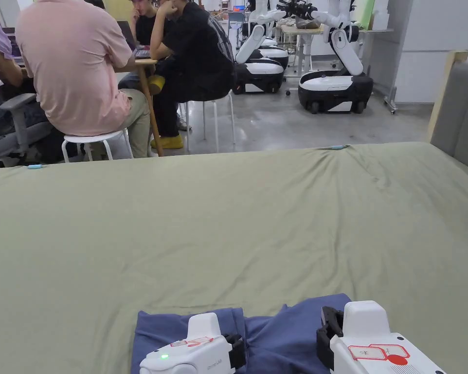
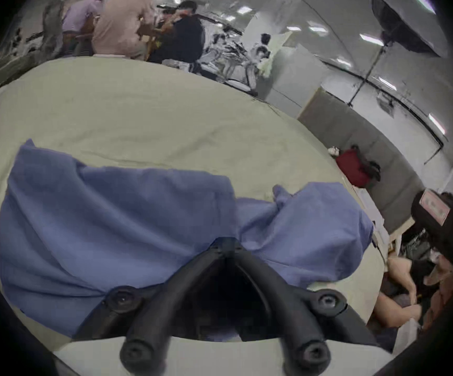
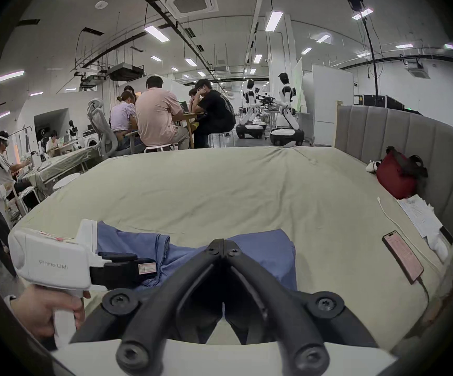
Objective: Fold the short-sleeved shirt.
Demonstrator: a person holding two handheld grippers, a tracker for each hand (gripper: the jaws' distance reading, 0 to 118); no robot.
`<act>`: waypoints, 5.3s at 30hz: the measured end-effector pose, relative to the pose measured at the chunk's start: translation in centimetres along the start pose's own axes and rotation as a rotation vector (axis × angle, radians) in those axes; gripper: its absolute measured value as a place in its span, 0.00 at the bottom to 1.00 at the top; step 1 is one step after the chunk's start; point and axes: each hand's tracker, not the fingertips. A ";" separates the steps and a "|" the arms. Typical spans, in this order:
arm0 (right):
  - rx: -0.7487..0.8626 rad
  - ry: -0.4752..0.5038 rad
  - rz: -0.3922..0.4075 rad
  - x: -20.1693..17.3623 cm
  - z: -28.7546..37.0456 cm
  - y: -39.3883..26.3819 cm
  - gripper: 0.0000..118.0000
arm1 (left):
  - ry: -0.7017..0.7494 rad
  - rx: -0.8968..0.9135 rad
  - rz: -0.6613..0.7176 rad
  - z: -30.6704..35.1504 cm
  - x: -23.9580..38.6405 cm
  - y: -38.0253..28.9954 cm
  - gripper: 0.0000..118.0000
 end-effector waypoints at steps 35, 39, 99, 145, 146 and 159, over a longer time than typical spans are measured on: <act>-0.001 -0.032 0.036 0.1 -0.4 0.9 0.00 | -0.065 0.383 0.754 8.9 -16.2 -1.4 0.14; 0.003 -0.022 0.033 -0.4 -0.4 0.9 0.00 | 0.144 0.450 0.586 14.4 -18.4 0.7 0.14; -0.315 0.476 -0.291 -2.5 -12.7 -2.5 0.00 | -0.026 0.181 0.245 13.1 -10.6 2.5 0.53; -0.213 0.412 0.384 -38.4 -17.3 2.5 0.00 | 0.055 -0.065 0.500 29.6 -45.6 5.6 0.34; -0.214 0.416 0.382 -38.3 -17.3 2.6 0.00 | 0.057 -0.058 0.505 29.5 -45.4 5.4 0.49; -0.153 0.344 0.271 -28.7 -13.6 4.1 0.00 | 0.692 0.075 0.160 35.7 -36.4 6.8 0.00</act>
